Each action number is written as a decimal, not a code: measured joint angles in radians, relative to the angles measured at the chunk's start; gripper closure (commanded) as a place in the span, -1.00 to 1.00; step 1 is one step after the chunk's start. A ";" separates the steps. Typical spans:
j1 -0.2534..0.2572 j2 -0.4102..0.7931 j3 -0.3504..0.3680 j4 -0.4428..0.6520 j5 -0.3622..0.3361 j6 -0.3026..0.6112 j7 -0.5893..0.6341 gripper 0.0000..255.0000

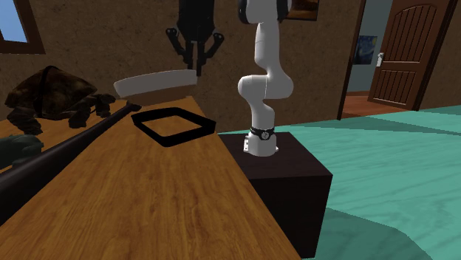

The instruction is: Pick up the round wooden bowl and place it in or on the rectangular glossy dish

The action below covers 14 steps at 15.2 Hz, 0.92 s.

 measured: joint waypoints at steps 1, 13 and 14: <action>-0.007 -0.030 -0.005 -0.024 -0.010 -0.004 -0.009 1.00; -0.091 -0.339 -0.045 -0.252 -0.120 -0.059 -0.094 1.00; -0.093 -0.346 -0.045 -0.273 -0.122 -0.046 -0.090 1.00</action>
